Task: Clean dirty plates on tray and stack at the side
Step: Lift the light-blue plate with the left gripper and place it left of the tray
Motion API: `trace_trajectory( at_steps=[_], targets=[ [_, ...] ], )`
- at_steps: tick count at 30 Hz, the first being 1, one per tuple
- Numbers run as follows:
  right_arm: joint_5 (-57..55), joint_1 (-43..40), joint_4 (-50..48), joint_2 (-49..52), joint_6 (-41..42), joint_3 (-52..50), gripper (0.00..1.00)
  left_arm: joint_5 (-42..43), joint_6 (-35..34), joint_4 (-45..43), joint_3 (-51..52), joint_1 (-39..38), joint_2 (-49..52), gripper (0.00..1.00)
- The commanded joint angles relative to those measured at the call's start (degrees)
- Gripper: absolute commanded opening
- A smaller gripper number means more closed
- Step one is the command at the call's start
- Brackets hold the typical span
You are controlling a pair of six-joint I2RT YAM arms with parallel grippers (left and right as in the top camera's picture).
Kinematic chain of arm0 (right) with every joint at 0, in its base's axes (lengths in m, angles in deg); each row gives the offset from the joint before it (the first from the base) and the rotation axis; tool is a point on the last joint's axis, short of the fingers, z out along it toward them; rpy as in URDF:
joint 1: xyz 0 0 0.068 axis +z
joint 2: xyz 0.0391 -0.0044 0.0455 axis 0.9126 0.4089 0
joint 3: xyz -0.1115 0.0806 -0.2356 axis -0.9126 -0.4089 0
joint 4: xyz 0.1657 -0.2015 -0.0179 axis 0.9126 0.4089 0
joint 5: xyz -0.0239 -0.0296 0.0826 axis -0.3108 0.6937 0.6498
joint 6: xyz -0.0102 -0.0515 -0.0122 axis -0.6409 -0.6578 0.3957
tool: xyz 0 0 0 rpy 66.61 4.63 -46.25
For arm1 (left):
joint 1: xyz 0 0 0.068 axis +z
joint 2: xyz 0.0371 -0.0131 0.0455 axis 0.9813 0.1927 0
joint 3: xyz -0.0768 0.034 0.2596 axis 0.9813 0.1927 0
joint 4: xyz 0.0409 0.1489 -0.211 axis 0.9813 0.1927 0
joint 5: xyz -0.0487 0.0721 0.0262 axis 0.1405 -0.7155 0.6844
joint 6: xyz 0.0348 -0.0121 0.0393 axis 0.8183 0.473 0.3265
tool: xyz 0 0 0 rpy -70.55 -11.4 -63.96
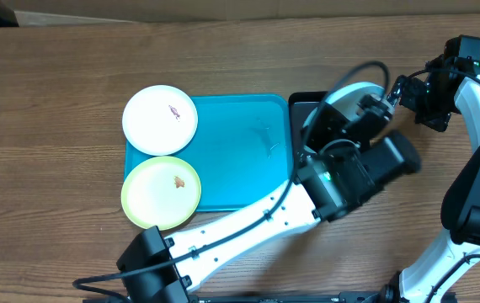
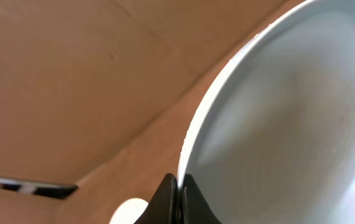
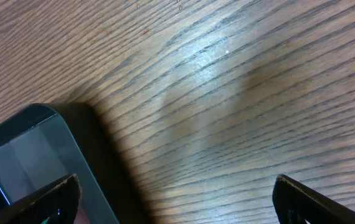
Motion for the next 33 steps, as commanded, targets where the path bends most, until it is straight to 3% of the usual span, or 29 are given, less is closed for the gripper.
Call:
trace_trajectory(
  at_steps=[1, 22, 26, 33],
  targets=[
    [0.2, 0.2, -0.3, -1.1, 0.2, 1.6, 1.0, -8.1, 6.4, -3.7, -1.7, -2.6, -0.1, 0.04],
    [0.2, 0.2, -0.3, -1.1, 0.2, 1.6, 1.0, -10.4, 8.1, -6.9, -1.7, -3.1, -0.1, 0.04],
    [0.2, 0.2, -0.3, -1.1, 0.2, 1.6, 1.0, -4.3, 0.8, -3.0, -1.7, -1.0, -0.1, 0.04],
    [0.2, 0.2, -0.3, -1.1, 0.2, 1.6, 1.0, 18.7, -16.9, 7.7, -1.7, 10.1, -0.1, 0.04]
  ],
)
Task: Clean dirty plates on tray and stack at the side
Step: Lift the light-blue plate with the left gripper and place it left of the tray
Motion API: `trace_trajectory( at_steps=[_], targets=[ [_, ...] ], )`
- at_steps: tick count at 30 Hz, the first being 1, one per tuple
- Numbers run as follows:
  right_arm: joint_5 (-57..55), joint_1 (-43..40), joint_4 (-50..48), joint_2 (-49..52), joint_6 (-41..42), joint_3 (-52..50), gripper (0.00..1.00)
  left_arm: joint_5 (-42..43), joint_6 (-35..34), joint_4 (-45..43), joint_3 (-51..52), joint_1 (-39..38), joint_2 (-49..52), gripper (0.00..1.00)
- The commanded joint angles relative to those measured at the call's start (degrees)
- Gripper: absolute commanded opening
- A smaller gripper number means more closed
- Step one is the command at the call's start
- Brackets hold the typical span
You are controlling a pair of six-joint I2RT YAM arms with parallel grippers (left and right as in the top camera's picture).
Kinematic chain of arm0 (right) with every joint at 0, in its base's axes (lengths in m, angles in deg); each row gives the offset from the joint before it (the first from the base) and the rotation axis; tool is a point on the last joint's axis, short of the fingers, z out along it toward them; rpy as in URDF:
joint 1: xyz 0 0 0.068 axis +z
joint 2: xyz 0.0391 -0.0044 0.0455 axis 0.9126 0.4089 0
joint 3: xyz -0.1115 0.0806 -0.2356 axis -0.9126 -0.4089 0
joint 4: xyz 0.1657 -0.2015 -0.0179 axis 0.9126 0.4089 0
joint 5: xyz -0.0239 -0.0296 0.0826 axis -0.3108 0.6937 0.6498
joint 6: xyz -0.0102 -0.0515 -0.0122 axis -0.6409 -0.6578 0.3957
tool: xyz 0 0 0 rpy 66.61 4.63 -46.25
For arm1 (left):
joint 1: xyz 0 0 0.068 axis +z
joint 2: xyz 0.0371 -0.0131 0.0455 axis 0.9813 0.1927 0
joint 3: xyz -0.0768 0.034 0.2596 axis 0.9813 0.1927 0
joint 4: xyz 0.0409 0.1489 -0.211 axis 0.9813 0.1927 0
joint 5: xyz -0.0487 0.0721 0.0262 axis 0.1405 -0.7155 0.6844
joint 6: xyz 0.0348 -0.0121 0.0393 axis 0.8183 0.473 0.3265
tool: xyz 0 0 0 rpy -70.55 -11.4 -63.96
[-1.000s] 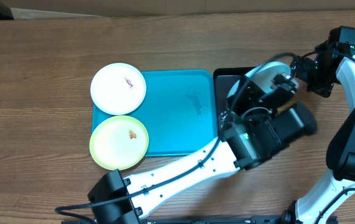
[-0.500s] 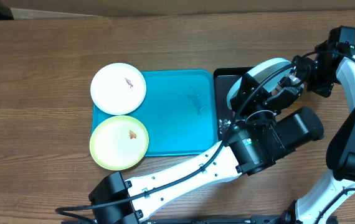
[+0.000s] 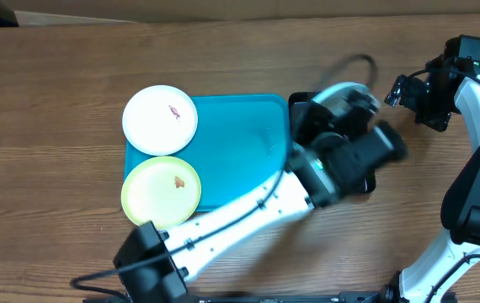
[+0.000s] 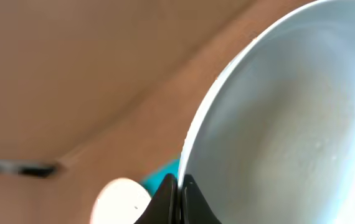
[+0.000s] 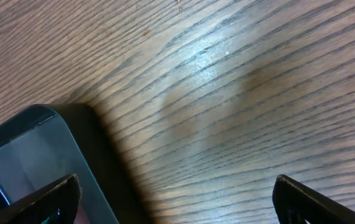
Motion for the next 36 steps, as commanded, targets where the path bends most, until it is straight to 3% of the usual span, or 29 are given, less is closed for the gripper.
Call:
trace_trajectory(
  at_steps=[1, 9, 10, 12, 22, 30, 36],
  targets=[
    [0.2, 0.2, -0.1, -1.1, 0.3, 1.6, 1.0, 22.9, -15.2, 3.6, -1.4, 11.1, -0.1, 0.04],
    [0.2, 0.2, -0.1, -1.1, 0.3, 1.6, 1.0, 61.1, -22.2, 8.9, -1.4, 35.2, -0.1, 0.04],
    [0.2, 0.2, -0.1, -1.1, 0.3, 1.6, 1.0, 68.8, -22.3, 9.8, -1.4, 41.7, -0.1, 0.04],
    [0.2, 0.2, -0.2, -1.1, 0.3, 1.6, 1.0, 76.3, -22.3, 11.8, -1.4, 50.7, -0.1, 0.04],
    [0.2, 0.2, -0.1, -1.1, 0.3, 1.6, 1.0, 74.8, -18.7, 21.6, -1.3, 80.4, -0.1, 0.04],
    [0.2, 0.2, -0.1, -1.1, 0.3, 1.6, 1.0, 69.3, -18.8, 23.9, 0.9, 102.0, -0.1, 0.04],
    [0.2, 0.2, -0.1, -1.1, 0.3, 1.6, 1.0, 69.1, -23.3, 17.1, 8.3, 107.9, -0.1, 0.04]
  ],
)
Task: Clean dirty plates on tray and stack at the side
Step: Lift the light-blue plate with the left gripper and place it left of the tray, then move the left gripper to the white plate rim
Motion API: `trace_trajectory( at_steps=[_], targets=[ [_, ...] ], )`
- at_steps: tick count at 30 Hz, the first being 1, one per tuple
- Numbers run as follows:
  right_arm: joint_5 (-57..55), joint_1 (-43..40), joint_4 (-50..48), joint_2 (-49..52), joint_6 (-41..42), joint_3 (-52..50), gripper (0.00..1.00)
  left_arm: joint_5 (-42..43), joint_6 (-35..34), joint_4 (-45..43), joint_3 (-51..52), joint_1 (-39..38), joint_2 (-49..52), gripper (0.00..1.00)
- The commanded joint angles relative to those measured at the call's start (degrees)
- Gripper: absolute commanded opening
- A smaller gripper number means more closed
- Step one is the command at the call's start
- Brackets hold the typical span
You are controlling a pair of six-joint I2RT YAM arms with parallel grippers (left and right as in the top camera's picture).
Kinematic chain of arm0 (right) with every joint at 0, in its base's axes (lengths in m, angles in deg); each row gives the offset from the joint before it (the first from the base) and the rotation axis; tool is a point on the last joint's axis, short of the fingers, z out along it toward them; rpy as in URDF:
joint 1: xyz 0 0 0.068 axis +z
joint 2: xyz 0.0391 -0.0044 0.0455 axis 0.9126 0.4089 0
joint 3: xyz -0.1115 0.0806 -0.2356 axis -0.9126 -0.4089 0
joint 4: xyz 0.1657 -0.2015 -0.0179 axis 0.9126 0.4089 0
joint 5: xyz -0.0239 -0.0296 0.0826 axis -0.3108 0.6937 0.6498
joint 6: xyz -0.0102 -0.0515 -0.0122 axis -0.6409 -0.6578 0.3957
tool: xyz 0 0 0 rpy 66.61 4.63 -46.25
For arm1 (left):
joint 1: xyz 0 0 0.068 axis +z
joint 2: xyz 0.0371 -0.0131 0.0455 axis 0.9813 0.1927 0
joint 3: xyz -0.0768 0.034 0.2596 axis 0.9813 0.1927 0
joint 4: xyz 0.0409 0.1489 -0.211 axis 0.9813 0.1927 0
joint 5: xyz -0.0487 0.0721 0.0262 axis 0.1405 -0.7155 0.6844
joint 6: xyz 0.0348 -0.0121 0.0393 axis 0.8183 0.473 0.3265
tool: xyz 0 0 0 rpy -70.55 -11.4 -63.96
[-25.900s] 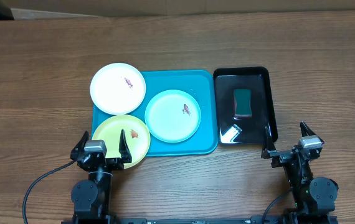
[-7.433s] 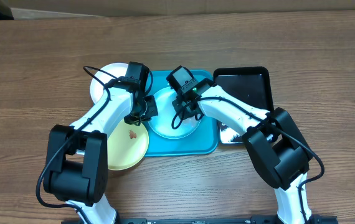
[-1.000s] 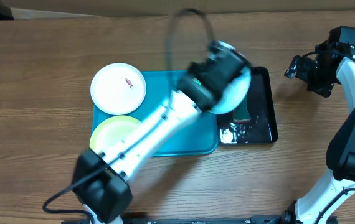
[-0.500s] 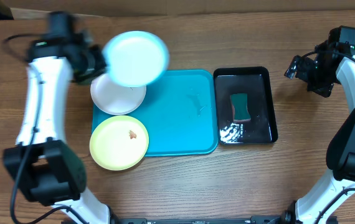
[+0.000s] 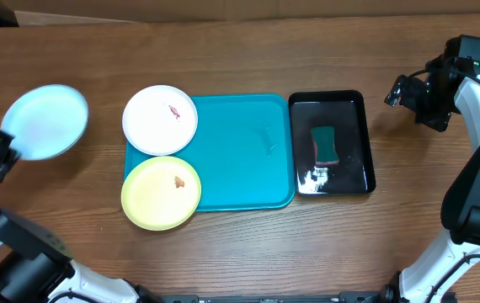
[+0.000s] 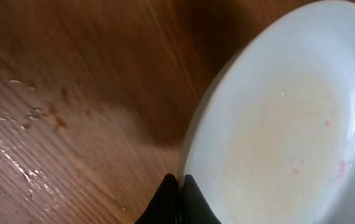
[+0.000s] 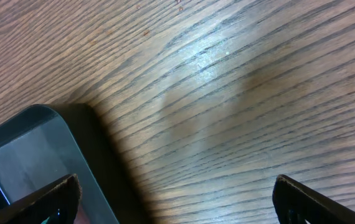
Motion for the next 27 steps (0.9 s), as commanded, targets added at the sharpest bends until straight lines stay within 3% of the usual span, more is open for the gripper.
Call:
trace_trajectory(
  at_steps=[1, 14, 15, 16, 17, 18, 20, 23, 27],
  targets=[
    [0.2, 0.2, -0.1, -1.1, 0.2, 1.6, 1.0, -0.3, -2.5, -4.4, 5.6, 1.2, -0.1, 0.04],
    [0.2, 0.2, -0.1, -1.1, 0.2, 1.6, 1.0, -2.5, -5.0, -20.9, 18.3, 0.2, 0.0, 0.04],
    [0.2, 0.2, -0.1, -1.1, 0.2, 1.6, 1.0, -2.4, -5.0, -21.8, 18.5, 0.2, 0.0, 0.09],
    [0.2, 0.2, -0.2, -1.1, 0.2, 1.6, 1.0, -2.1, -5.0, -22.2, 18.6, 0.2, 0.0, 0.27],
    [0.2, 0.2, -0.1, -1.1, 0.2, 1.6, 1.0, -1.4, -5.0, -22.3, 18.5, 0.2, 0.0, 0.59],
    [0.2, 0.2, -0.2, -1.1, 0.2, 1.6, 1.0, 0.4, -4.8, -22.3, 18.5, 0.2, 0.0, 0.81],
    [0.2, 0.2, -0.2, -1.1, 0.2, 1.6, 1.0, 5.4, -3.1, -22.2, 18.5, 0.1, 0.0, 1.0],
    [0.2, 0.2, -0.1, -1.1, 0.2, 1.6, 1.0, 11.5, -1.6, -21.4, 17.4, 0.0, -0.1, 1.0],
    [0.2, 0.2, -0.1, -1.1, 0.2, 1.6, 1.0, 12.8, -1.4, -14.5, 10.9, -0.6, -0.7, 0.98]
  ],
)
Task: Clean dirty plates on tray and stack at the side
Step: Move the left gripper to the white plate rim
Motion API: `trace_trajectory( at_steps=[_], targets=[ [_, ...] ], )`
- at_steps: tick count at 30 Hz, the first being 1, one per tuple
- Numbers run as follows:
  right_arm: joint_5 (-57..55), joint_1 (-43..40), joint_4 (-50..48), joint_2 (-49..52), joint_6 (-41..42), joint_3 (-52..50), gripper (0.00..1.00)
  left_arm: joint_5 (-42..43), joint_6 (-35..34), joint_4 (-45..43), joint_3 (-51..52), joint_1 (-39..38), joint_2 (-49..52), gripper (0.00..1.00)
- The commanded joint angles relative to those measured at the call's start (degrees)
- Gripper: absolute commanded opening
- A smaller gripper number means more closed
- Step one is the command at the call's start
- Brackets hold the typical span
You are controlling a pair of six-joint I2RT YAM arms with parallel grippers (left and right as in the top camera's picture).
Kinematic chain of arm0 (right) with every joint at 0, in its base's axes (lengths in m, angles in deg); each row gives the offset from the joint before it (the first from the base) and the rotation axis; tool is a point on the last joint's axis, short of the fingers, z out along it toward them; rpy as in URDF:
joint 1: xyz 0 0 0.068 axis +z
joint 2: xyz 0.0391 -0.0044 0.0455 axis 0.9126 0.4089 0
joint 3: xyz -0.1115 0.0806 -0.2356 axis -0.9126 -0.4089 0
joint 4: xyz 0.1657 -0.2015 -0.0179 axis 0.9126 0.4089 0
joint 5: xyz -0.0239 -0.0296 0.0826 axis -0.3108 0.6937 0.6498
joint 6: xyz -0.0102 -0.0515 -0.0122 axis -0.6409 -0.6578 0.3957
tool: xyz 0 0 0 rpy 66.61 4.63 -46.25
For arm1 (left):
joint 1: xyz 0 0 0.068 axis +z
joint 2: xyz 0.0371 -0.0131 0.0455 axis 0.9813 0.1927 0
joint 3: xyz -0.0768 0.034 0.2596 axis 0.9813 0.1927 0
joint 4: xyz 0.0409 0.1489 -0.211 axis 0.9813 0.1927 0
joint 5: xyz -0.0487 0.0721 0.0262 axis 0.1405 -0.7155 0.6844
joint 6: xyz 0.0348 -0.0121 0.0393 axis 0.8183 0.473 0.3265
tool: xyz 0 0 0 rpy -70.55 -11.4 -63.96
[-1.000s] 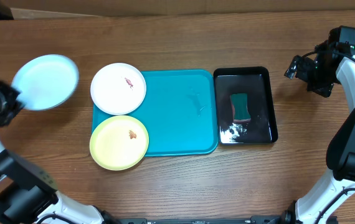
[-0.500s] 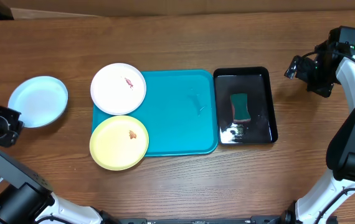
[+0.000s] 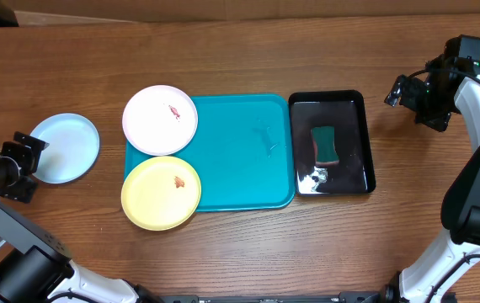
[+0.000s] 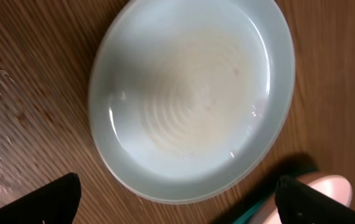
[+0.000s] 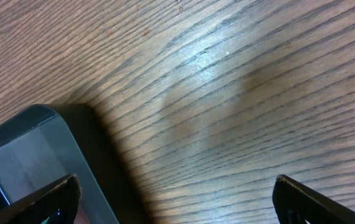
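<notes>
A pale blue plate [image 3: 65, 148] lies flat on the wood, left of the teal tray [image 3: 244, 160]. It fills the left wrist view [image 4: 190, 99] and looks wet, with no stain on it. My left gripper [image 3: 26, 163] is open at the plate's left rim, holding nothing; its dark fingertips [image 4: 59, 196] frame the near rim. On the tray's left end sit a white plate [image 3: 160, 119] and a yellow plate [image 3: 161, 192], each with a small stain. My right gripper [image 3: 397, 93] is open over bare wood, right of the tub.
A black tub [image 3: 354, 135] stands against the tray's right side, holding a green sponge [image 3: 325, 145] and some water. Its corner [image 5: 22, 155] shows in the right wrist view. The table's front edge runs close below the yellow plate.
My left gripper was shut on the blue plate's rim, holding it tilted above the table's far left. It has opened, and the plate now lies flat on the wood beside the tray.
My left gripper first held the blue plate on edge over the black tub, and was still there a second later. Then it had the plate at the table's far left. Now the plate rests there, released. The right arm has stayed still throughout.
</notes>
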Motion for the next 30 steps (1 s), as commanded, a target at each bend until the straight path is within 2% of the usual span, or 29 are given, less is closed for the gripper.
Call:
trace_trajectory(
  at_steps=[1, 5, 11, 13, 17, 18, 20, 21, 22, 30],
  targets=[
    [0.3, 0.2, -0.2, -1.1, 0.2, 1.6, 1.0, 4.8, 2.2, 5.0, -8.1, -1.5, -1.5, 0.95],
    [0.3, 0.2, -0.2, -1.1, 0.2, 1.6, 1.0, 4.7, 4.3, 10.4, -14.4, -5.4, -6.7, 0.88],
    [0.3, 0.2, -0.2, -1.1, 0.2, 1.6, 1.0, 3.6, 7.9, 14.5, -15.5, -16.7, -16.2, 0.75],
    [0.3, 0.2, -0.2, -1.1, 0.2, 1.6, 1.0, 1.2, 9.0, 17.8, -15.5, -21.7, -17.6, 0.73],
    [0.3, 0.2, -0.2, -1.1, 0.2, 1.6, 1.0, -6.7, 10.0, 23.0, -14.9, -32.9, -17.1, 0.63],
    [0.3, 0.2, -0.2, -1.1, 0.2, 1.6, 1.0, -8.9, 10.0, 23.4, -14.5, -35.3, -16.6, 0.58],
    [0.3, 0.2, -0.2, -1.1, 0.2, 1.6, 1.0, -13.9, 9.9, 23.8, -13.1, -40.7, -15.3, 0.42],
    [0.3, 0.2, -0.2, -1.1, 0.2, 1.6, 1.0, -15.6, 9.7, 23.9, -12.4, -42.9, -14.7, 0.27],
    [0.3, 0.2, -0.2, -1.1, 0.2, 1.6, 1.0, -16.7, 9.4, 24.2, -11.8, -44.7, -14.0, 0.04],
    [0.2, 0.2, -0.2, -1.1, 0.2, 1.6, 1.0, -15.6, 7.5, 25.6, -8.8, -52.8, -8.5, 0.04]
  ],
)
